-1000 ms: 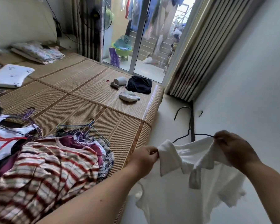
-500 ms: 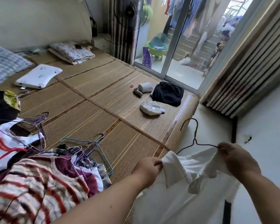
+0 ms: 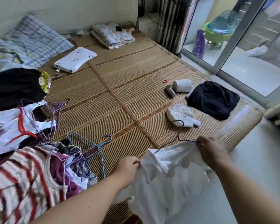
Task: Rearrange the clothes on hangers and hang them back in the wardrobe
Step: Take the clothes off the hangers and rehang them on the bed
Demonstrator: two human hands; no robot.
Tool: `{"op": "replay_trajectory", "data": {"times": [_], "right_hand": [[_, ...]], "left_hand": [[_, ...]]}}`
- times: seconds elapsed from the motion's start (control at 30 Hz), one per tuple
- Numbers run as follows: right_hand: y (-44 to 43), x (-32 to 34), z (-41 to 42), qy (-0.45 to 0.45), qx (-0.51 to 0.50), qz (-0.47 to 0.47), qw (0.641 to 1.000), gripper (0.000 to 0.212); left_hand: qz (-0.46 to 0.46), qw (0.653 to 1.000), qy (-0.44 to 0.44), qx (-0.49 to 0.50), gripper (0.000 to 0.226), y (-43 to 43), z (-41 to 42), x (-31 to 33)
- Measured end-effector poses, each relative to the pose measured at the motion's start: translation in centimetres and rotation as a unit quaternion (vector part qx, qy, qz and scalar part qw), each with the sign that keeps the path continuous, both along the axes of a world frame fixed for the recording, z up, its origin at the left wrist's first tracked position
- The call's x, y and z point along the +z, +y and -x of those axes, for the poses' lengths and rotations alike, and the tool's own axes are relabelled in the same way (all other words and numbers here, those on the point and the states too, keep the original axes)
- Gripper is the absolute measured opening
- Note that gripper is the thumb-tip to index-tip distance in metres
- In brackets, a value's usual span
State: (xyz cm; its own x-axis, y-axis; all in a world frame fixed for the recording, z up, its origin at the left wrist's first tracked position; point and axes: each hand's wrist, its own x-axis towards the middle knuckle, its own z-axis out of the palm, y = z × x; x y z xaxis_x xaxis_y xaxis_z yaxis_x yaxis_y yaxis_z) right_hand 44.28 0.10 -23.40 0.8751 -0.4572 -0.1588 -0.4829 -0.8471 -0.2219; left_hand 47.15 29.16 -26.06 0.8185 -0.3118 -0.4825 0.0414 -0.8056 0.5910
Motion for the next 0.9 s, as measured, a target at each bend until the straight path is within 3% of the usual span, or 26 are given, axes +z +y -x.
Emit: {"op": "replay_trajectory", "data": {"times": [0.2, 0.37, 0.47, 0.57, 0.67, 0.77, 0.9], "right_hand": [[-2.1, -8.4, -7.8, 0.081, 0.011, -0.064, 0.995, 0.013], [-0.8, -14.1, -11.9, 0.108, 0.045, -0.113, 0.987, 0.014], [0.1, -16.0, -13.8, 0.131, 0.075, -0.144, 0.978, 0.021], [1.8, -16.9, -14.2, 0.132, 0.037, -0.193, 0.972, 0.042], [4.2, -16.8, -12.5, 0.145, 0.071, -0.192, 0.968, 0.056], [7.7, -15.5, -10.0, 0.196, 0.089, -0.219, 0.952, 0.056], [14.4, -12.7, -6.8, 0.185, 0.136, -0.245, 0.942, 0.05]], "left_hand": [[-0.039, 0.996, 0.031, 0.079, 0.033, -2.9, -4.6, -5.7], [-0.124, 0.987, 0.02, 0.099, 0.02, -2.3, -8.5, -10.8], [-0.126, 0.983, 0.011, 0.133, 0.02, -1.5, -9.9, -12.5], [-0.098, 0.984, -0.005, 0.152, 0.037, 0.2, -9.9, -12.8], [-0.091, 0.985, 0.0, 0.145, 0.051, 2.9, -8.1, -12.2], [-0.094, 0.982, 0.038, 0.157, 0.055, 6.1, -5.4, -11.3], [-0.089, 0.981, 0.042, 0.166, 0.057, 11.2, -1.9, -9.3]]}}
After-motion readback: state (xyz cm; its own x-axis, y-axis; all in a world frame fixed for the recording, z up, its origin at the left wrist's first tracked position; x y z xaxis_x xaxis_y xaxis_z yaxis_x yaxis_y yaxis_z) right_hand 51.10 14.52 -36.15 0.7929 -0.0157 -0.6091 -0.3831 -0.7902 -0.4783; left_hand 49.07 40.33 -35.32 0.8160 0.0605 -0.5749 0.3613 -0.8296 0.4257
